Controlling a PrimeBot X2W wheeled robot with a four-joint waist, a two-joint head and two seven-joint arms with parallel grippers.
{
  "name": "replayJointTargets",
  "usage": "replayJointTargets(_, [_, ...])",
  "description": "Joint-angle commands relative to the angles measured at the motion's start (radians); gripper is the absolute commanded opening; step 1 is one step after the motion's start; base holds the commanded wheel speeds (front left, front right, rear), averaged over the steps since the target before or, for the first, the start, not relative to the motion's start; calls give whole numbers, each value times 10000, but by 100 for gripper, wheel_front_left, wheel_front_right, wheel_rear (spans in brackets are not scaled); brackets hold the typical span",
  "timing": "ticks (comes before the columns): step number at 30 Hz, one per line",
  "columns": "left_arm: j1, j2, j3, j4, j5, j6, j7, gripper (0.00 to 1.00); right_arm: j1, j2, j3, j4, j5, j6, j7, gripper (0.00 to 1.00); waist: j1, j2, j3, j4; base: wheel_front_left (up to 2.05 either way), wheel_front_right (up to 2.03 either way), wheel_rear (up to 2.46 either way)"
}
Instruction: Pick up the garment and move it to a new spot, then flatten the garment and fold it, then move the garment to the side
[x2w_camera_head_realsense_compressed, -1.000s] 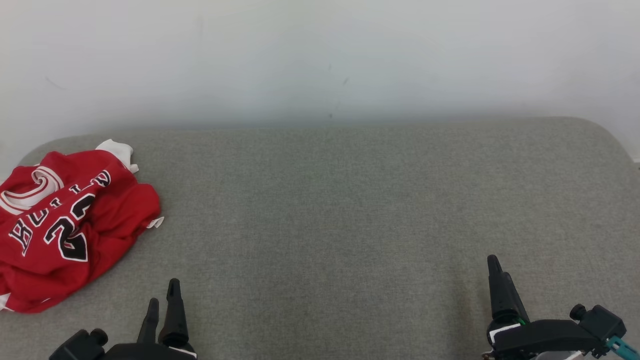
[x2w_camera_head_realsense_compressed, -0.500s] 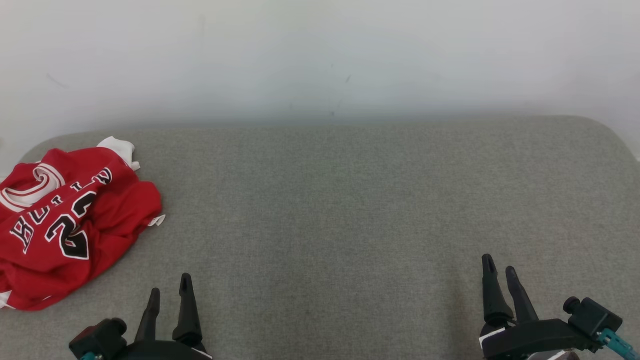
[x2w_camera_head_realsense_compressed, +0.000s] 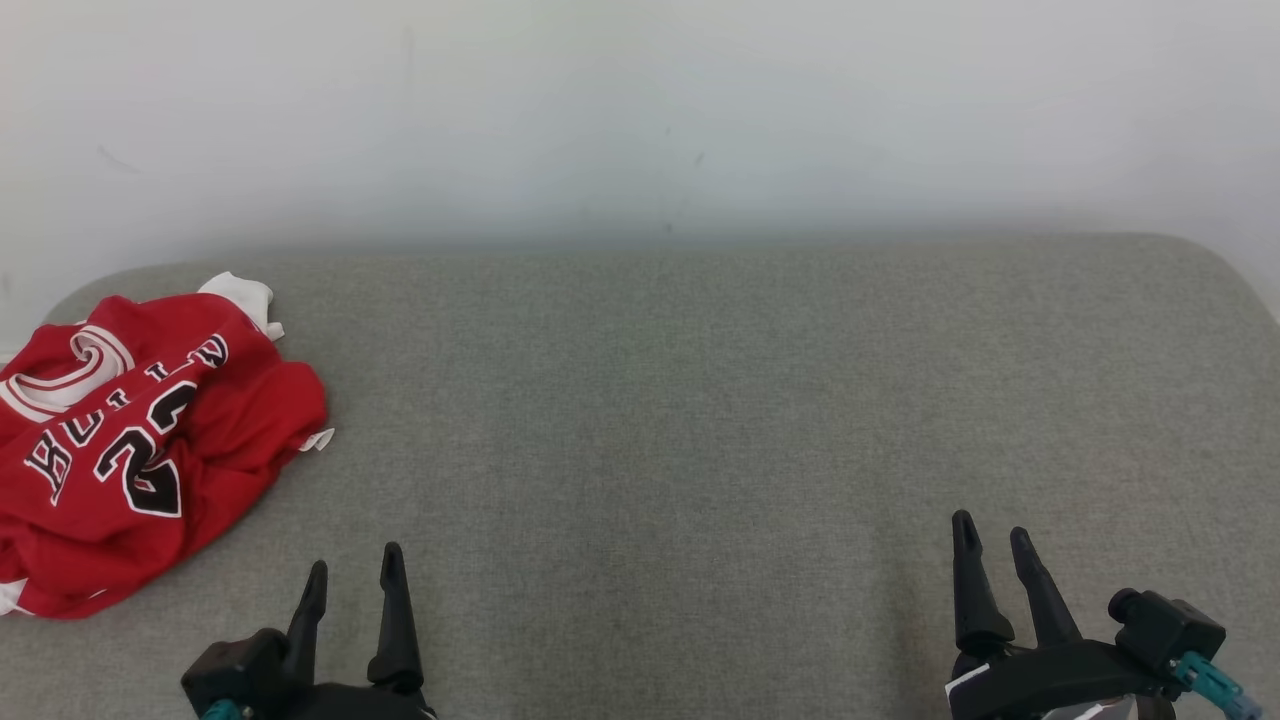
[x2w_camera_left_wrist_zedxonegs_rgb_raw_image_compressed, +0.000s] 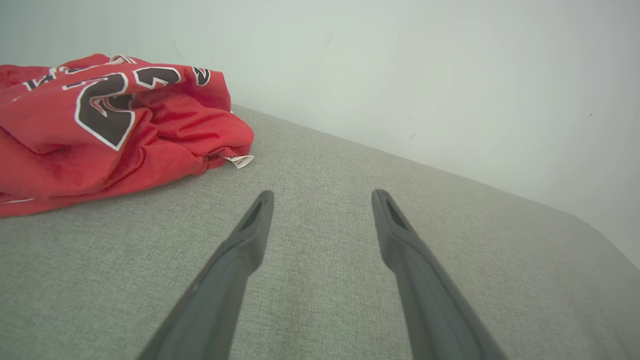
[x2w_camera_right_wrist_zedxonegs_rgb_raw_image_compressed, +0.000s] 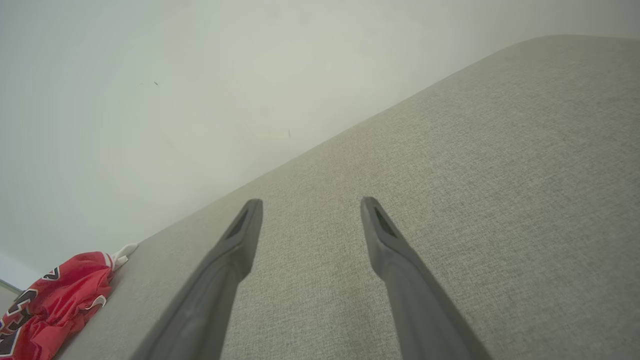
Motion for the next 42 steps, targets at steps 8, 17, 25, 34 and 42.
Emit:
replayJointTargets(8, [-126, 243, -346, -116, 1088, 179, -300, 100, -73, -9, 90, -9, -1013, 65, -126, 100, 0, 0, -36, 19, 0, 0, 0])
replayJointTargets(17, [-68, 446, -626, -176, 1876, 317, -497, 100, 34, -9, 85, -39, -1920, 61, -194, 100, 0, 0, -85, 2, 0, 0, 0])
replayJointTargets(25, [-93, 475, -731, -185, 2363, 327, -659, 100, 80, -9, 59, -22, -2519, 63, -252, 100, 0, 0, -89, 31, 0, 0, 0])
replayJointTargets(34, [-18, 381, -556, -360, 2628, 246, -825, 100, 84, -9, 108, 9, -3020, 66, -378, 100, 0, 0, -39, 64, 0, 0, 0])
replayJointTargets(42, [204, 397, -287, -373, 3067, -164, -1005, 100, 82, -8, 177, 99, -3534, 62, -657, 100, 0, 0, 34, 76, 0, 0, 0])
